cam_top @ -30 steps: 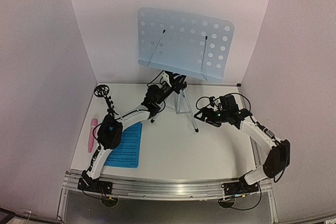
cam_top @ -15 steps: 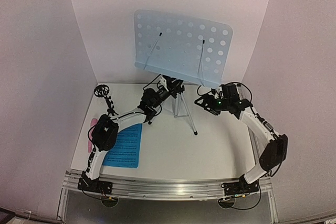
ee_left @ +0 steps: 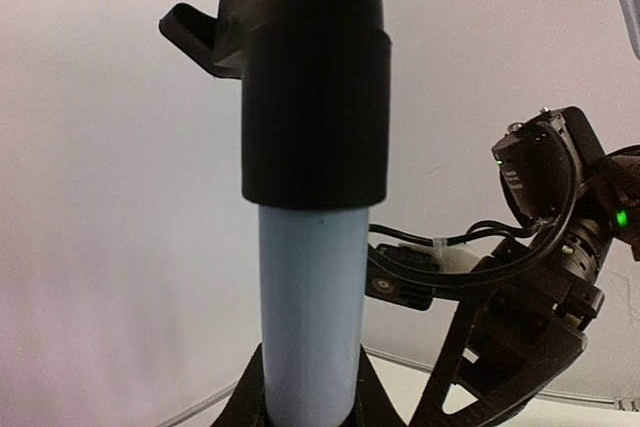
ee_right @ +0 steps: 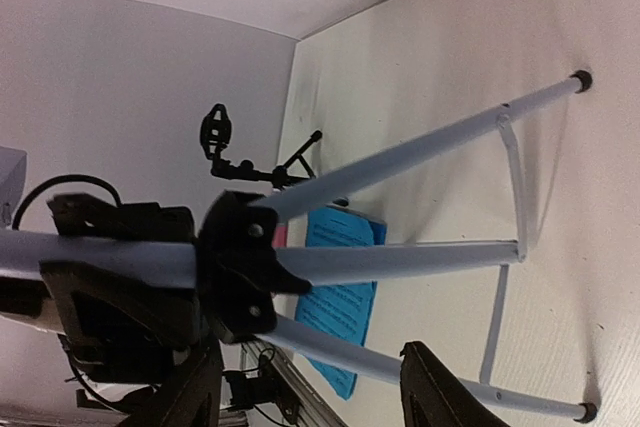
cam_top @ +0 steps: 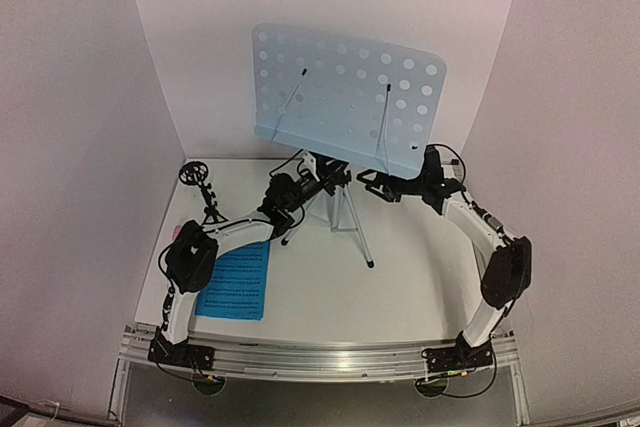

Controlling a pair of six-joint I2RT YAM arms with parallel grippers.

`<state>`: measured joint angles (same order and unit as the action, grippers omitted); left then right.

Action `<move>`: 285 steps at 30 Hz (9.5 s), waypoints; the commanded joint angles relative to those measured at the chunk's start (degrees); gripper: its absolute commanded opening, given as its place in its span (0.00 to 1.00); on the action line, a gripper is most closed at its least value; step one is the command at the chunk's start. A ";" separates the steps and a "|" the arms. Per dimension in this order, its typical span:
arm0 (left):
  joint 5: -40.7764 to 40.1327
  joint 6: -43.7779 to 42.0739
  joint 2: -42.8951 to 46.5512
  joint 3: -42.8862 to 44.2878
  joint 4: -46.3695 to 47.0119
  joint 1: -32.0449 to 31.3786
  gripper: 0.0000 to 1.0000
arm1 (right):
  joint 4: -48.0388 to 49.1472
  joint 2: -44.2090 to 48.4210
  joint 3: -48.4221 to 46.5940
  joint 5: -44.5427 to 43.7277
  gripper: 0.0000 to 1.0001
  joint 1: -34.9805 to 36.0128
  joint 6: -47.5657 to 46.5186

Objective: Pack up the instrument practice props

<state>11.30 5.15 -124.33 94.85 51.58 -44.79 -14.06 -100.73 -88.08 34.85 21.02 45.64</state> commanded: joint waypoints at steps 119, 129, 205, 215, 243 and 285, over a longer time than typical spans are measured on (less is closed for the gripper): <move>12.67 6.65 2.38 -0.56 1.37 2.13 0.00 | 14.56 -1.67 -0.09 12.90 0.51 -0.46 41.22; 11.73 5.07 2.25 -0.09 0.73 2.05 0.00 | 14.27 -3.07 1.26 17.00 0.44 0.49 48.23; 11.72 11.11 2.86 2.60 -4.30 3.75 0.00 | 18.64 -4.60 4.11 9.03 0.00 2.58 -110.33; 12.43 11.18 2.80 2.52 -4.48 3.75 0.00 | 18.06 -2.20 7.46 -7.55 0.00 4.52 -140.04; 13.59 10.67 3.47 1.09 -4.56 3.66 0.00 | 20.32 8.00 12.30 -15.35 0.98 4.53 -70.85; 15.40 8.15 3.30 1.11 -4.58 3.49 0.00 | 9.39 -13.92 -11.79 25.25 0.19 0.06 25.10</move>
<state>26.36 9.82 -122.56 94.78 47.90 -41.41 -6.45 -113.08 -97.08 57.25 20.67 71.20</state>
